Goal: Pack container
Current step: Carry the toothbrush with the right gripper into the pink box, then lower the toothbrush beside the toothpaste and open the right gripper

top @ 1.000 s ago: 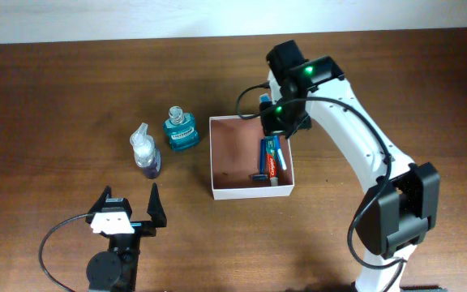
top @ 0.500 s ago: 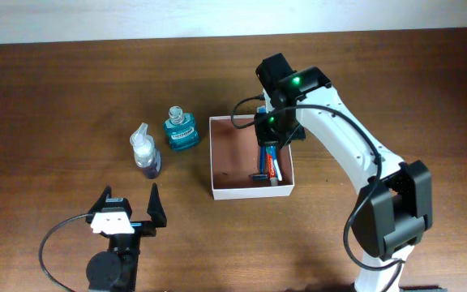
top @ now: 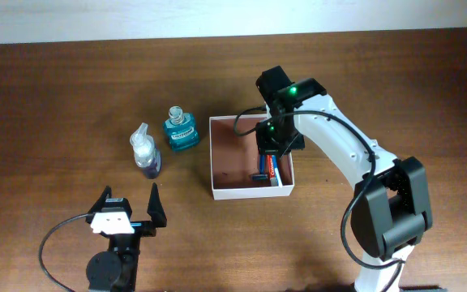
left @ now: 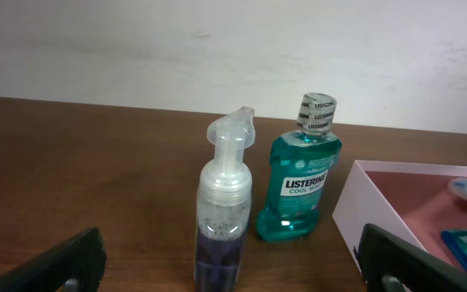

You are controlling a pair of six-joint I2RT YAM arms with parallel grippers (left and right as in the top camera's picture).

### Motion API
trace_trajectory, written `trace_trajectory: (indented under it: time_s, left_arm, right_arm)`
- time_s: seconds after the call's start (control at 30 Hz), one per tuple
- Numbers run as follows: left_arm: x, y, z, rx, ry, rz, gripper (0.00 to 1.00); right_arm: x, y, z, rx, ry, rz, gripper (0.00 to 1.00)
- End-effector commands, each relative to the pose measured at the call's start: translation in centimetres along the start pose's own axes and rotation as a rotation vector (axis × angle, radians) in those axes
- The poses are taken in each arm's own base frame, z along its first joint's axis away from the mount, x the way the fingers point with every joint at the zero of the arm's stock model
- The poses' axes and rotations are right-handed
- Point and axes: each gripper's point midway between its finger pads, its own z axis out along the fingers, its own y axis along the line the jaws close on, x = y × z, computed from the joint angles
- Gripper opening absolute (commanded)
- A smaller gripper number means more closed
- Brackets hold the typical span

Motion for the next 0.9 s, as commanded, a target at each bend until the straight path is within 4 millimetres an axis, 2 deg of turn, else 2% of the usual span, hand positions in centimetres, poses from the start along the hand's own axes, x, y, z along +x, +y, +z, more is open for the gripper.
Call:
trace_trajectory:
  time_s: [0.0,0.17,0.43,0.6,0.87]
  left_arm:
    - [0.0,0.4,0.0,-0.019,-0.007,0.015,0.99]
    - [0.0,0.4,0.0,-0.019,-0.007,0.015,0.99]
    - [0.0,0.4,0.0,-0.019,-0.007,0.015,0.99]
    - [0.0,0.4,0.0,-0.019,-0.007,0.015,0.99]
    - [0.0,0.4,0.0,-0.019,-0.007,0.015,0.99]
  right_arm:
    - [0.3,-0.2,0.9,0.013,0.001,0.006,0.04]
    - [-0.3,-0.1,1.7,0.002,-0.028,0.001,0.04]
    - [-2.1,0.6,1.6,-0.023,-0.103,-0.009,0.04]
    - [-2.2,0.6,1.6,-0.025,-0.109,-0.013,0.04]
    - [-2.7,-0.6,1.6,0.042,-0.134,-0.009,0.05]
